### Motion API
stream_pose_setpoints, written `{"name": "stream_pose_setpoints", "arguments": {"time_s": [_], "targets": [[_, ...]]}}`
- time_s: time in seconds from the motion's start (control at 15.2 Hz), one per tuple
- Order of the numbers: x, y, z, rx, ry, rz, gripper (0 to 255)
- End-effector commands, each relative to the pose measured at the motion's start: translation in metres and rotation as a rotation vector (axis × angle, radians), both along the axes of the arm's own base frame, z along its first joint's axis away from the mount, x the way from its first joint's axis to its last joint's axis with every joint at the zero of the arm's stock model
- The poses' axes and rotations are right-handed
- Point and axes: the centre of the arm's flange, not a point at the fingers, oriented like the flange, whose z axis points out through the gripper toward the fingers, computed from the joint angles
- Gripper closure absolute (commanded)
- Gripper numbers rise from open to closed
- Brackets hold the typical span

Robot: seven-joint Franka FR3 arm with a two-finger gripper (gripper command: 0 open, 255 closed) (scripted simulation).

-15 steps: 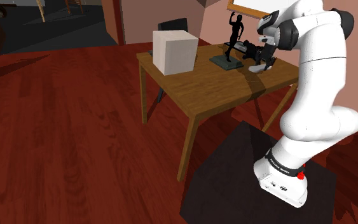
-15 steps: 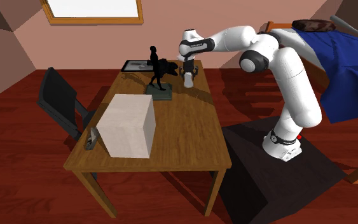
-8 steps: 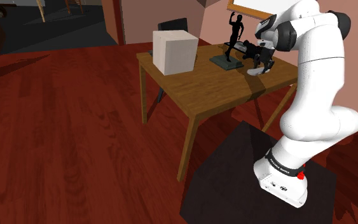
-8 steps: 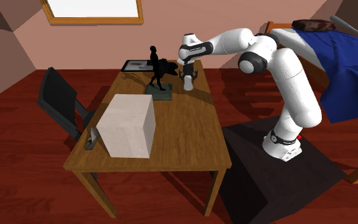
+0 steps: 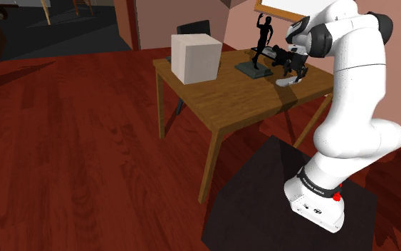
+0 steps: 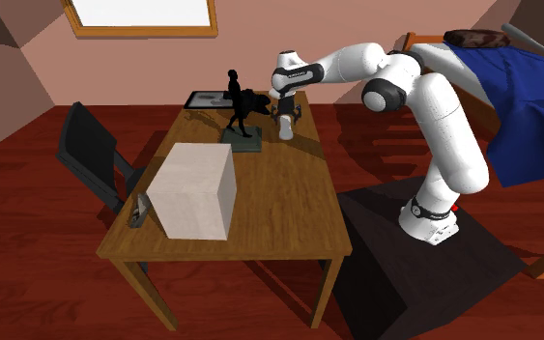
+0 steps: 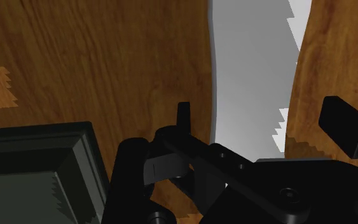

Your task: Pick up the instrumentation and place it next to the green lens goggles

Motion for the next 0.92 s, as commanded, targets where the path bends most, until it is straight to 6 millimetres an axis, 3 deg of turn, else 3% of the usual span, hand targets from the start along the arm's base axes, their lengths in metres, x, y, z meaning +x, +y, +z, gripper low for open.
{"name": "stream_pose_setpoints", "arguments": {"time_s": [0.0, 0.07, 0.33, 0.86], "targets": [[0.0, 0.0, 0.0, 0.0, 0.0, 0.0, 0], [0.0, 0.0, 0.0, 0.0, 0.0, 0.0, 0], [0.001, -0.001, 0.05, 0.0, 0.0, 0.0, 0], [0.001, -0.001, 0.05, 0.0, 0.0, 0.0, 0]]}}
